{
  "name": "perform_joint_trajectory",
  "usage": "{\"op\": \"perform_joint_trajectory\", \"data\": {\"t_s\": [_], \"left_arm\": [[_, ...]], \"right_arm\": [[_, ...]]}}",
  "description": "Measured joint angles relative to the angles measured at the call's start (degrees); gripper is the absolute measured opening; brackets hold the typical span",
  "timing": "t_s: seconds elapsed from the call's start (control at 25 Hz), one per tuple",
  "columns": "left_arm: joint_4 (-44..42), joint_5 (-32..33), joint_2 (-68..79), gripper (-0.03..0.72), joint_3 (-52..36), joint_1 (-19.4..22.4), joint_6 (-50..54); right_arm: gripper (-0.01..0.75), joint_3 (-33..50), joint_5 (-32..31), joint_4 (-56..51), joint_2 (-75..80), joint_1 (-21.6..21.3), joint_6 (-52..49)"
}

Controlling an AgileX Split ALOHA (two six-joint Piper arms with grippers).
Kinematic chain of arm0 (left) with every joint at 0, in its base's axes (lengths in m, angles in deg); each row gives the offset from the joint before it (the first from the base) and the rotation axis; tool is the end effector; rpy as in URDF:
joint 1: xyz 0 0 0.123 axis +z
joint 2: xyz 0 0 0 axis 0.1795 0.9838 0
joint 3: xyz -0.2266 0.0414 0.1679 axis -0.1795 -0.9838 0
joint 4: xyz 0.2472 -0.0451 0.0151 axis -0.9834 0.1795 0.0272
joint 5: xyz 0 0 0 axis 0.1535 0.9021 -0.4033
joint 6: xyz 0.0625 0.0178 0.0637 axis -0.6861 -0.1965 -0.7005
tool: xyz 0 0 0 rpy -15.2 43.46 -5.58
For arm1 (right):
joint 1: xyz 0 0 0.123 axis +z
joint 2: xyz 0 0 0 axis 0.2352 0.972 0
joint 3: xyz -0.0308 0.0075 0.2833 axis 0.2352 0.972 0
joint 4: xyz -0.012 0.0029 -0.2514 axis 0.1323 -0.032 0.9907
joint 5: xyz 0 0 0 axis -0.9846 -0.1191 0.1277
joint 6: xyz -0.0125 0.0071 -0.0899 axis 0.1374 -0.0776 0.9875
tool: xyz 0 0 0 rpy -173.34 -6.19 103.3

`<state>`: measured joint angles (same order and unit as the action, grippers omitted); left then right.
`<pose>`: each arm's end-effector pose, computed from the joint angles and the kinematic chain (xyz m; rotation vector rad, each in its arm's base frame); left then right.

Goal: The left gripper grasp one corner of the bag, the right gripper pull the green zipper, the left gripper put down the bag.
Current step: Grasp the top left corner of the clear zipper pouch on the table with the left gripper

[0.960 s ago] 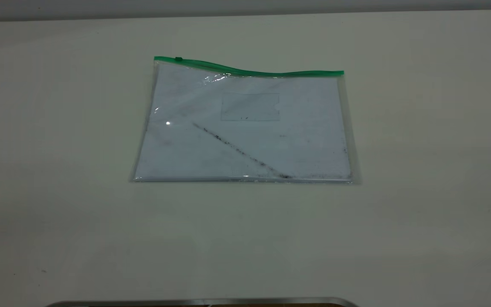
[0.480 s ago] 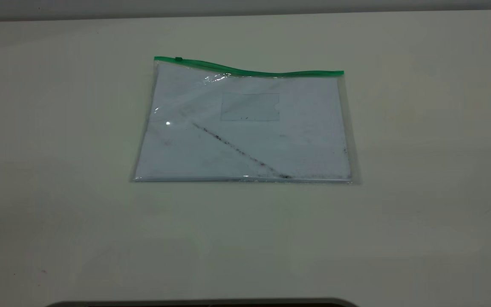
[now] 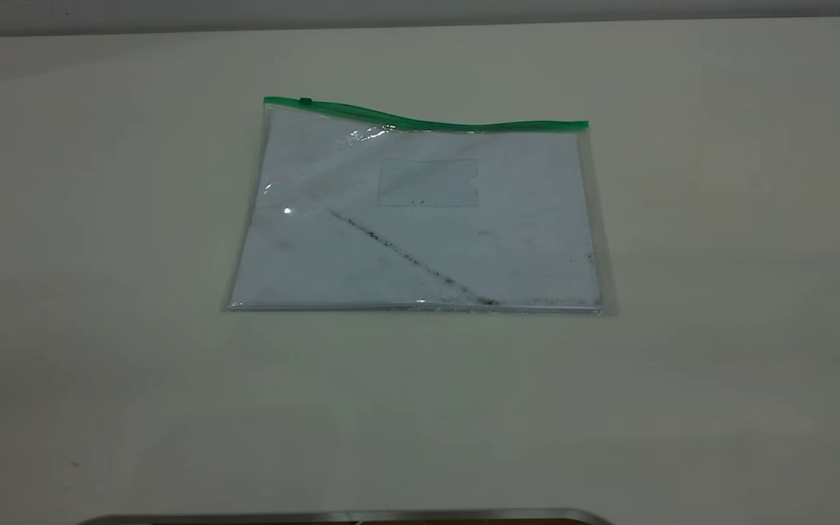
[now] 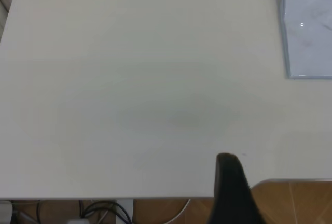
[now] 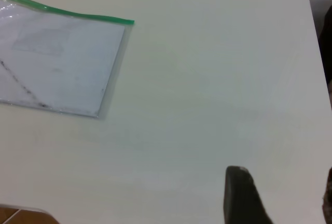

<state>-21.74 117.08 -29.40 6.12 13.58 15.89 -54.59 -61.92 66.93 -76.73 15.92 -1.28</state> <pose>-0.0096 -0.0035 0.2669 0.0002 2.1195 0.0218 -0.0083 0.0037 0.2670 -0.1539 2.1063 0.0214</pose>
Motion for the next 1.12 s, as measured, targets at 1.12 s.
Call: {"op": "perform_joint_trajectory", "data": {"t_s": [1.12], "left_arm": [[0.0, -2.3, 8.0, 0.529, 1.5, 0.0, 3.1]], "right_arm": [[0.413, -0.8, 4.2, -4.9, 7.1, 0.0, 2.2]]}}
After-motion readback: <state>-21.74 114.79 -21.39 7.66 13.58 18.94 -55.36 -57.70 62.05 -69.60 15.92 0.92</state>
